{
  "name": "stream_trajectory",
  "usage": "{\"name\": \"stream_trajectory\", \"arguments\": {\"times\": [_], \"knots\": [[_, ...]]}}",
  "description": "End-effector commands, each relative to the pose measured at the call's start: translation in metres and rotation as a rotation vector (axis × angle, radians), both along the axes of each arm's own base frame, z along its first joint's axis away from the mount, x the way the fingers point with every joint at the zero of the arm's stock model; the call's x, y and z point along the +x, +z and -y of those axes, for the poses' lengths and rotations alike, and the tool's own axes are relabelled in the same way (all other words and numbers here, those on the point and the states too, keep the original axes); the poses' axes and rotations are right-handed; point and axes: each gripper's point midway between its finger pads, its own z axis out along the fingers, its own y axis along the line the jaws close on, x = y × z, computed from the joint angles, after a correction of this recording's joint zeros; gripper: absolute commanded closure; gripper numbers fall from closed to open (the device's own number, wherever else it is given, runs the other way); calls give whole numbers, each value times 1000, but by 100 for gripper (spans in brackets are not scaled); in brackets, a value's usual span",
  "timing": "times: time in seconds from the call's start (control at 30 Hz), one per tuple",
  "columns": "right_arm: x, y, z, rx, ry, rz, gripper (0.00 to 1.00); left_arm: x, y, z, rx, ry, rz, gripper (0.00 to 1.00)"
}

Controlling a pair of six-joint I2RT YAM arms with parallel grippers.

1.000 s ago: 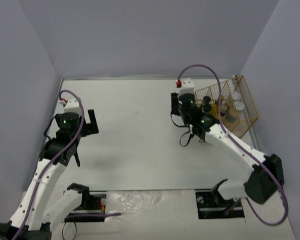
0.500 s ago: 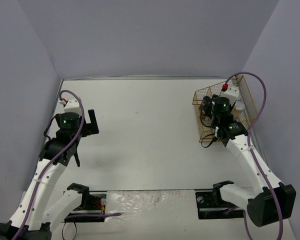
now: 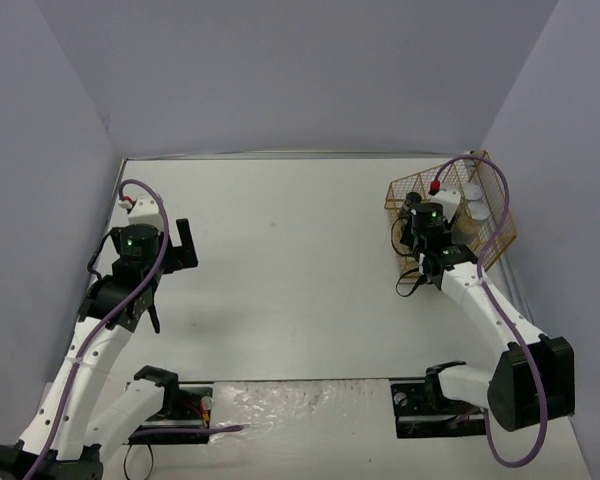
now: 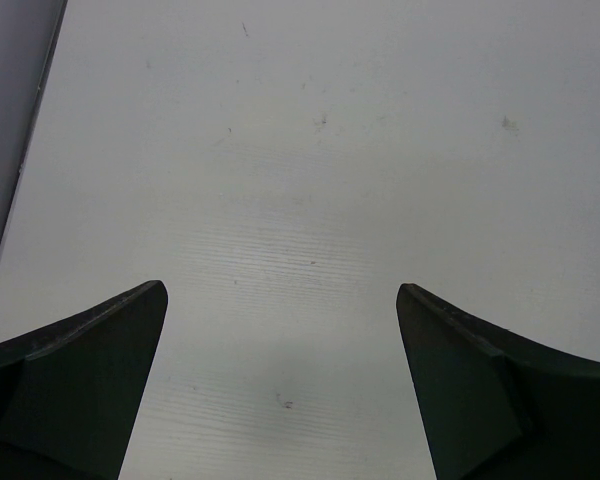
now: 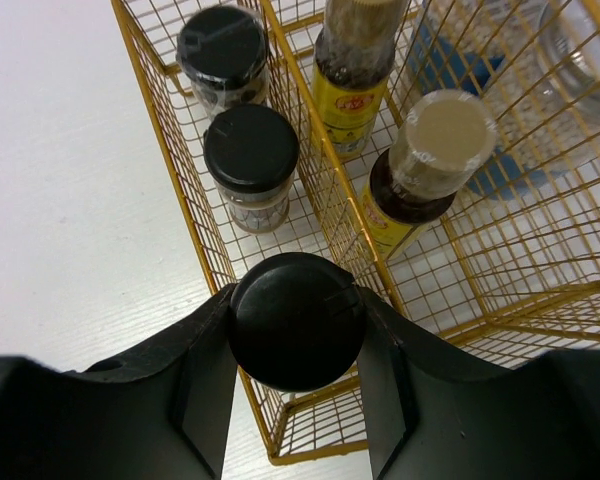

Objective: Organize the condiment bottles

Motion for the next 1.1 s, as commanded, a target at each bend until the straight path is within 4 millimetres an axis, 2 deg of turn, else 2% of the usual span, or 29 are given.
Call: {"name": "stream_trajectory", "arguments": {"times": [0.0, 0.17, 0.3, 0.47, 0.5, 0.57, 0.7, 0.8, 0.87, 0.93, 1.07], "knots": [[18, 6, -2, 35, -18, 90, 83, 8, 22, 3, -31, 6, 70, 3], [20, -11, 0, 24, -31, 66, 70, 8, 22, 3, -31, 4, 71, 3], [21, -20, 0, 23, -38, 49, 55, 8, 22, 3, -31, 6, 71, 3], [19, -15, -5, 45, -14, 52, 40, 8, 22, 3, -32, 4, 72, 3], [18, -8, -5, 51, -13, 67, 34, 8, 22, 3, -32, 4, 72, 3], [18, -3, -6, 55, -11, 79, 31, 8, 22, 3, -31, 4, 71, 3], [16, 27, -10, 75, 17, 133, 23, 8, 22, 3, -33, 4, 70, 3], [10, 62, -17, 89, 87, 186, 15, 8, 22, 3, -32, 5, 69, 3], [4, 94, -21, 92, 131, 251, 5, 9, 21, 3, -31, 5, 68, 3], [-8, 125, -22, 83, 170, 312, 0, 9, 22, 3, -28, 6, 67, 3], [-41, 178, -14, 59, 195, 438, 0, 9, 23, 2, -23, 3, 67, 3]]}}
